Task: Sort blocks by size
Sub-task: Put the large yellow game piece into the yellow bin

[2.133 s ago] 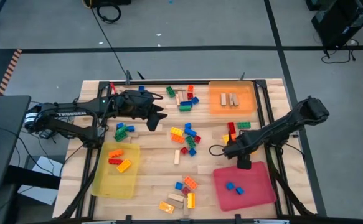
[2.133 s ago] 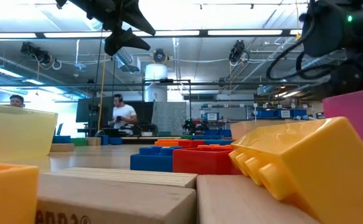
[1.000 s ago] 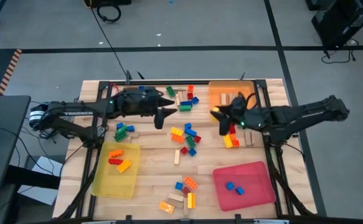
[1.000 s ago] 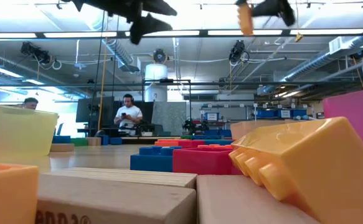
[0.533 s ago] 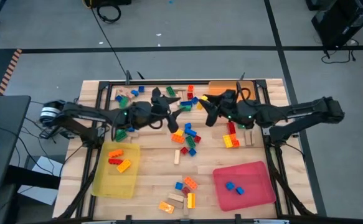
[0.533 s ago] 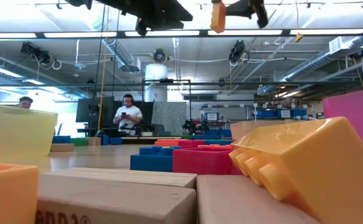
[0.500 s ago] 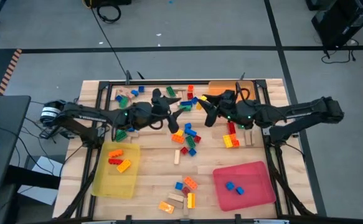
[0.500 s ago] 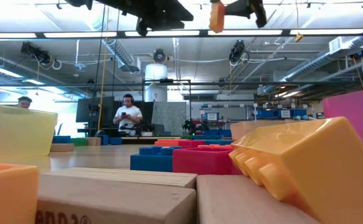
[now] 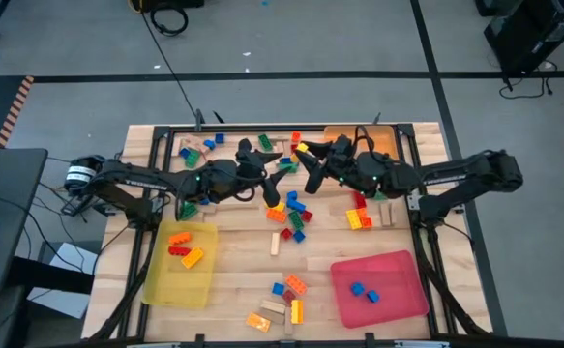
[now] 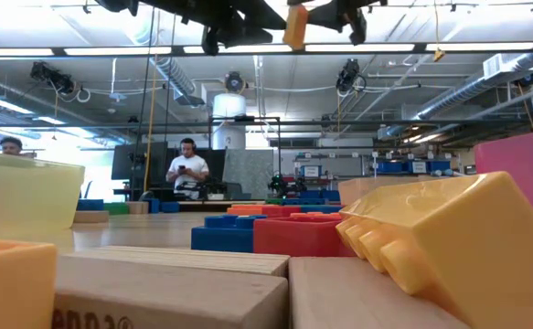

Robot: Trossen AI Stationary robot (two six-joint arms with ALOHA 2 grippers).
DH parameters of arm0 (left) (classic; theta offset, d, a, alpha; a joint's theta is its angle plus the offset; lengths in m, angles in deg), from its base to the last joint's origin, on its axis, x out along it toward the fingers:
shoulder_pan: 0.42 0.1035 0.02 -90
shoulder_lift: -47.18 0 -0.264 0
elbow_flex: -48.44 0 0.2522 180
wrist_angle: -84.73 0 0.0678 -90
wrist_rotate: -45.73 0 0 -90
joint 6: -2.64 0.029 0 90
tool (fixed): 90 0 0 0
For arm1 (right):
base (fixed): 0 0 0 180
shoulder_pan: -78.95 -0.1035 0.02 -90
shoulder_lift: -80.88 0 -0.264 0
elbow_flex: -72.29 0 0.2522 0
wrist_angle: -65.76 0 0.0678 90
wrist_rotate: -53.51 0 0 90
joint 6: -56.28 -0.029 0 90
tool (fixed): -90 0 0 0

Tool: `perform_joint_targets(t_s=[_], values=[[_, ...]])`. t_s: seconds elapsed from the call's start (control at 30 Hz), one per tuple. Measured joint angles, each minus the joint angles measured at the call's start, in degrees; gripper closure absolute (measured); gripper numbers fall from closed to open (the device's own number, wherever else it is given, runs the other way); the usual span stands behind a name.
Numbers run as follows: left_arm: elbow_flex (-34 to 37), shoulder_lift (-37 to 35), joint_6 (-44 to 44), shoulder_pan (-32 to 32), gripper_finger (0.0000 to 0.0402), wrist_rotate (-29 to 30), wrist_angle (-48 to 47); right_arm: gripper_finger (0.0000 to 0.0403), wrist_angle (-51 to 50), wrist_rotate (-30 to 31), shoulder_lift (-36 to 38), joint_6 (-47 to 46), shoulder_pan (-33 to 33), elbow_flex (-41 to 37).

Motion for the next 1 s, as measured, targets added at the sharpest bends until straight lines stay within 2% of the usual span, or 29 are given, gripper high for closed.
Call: perform_joint_targets(t_s=[0.23, 0.37, 0.77, 0.87, 1.0], values=[[0.0, 0.0, 2.8, -0.1, 0.0188, 0.8, -0.5, 0.0234, 0.4, -1.4, -2.0, 0.2, 0.3, 2.3], [0.0, 0.0, 4.1, -0.1, 0.0188, 1.0, -0.3, 0.0233, 0.0, -4.8, -3.1, -0.1, 0.9, 3.4], [0.0, 0.0, 6.2, -0.1, 0.0189, 4.9, -1.2, 0.0233, 0.2, -8.3, -8.8, -0.4, 1.0, 7.6], [0.0, 0.0, 6.1, -0.1, 0.02, 6.3, -1.2, 0.0233, 0.4, -8.3, -9.4, -0.5, 1.0, 7.8], [0.0, 0.0, 5.8, -0.2, 0.024, 6.5, -1.7, 0.0233, 0.2, -8.2, -9.4, -0.5, 1.0, 7.8]])
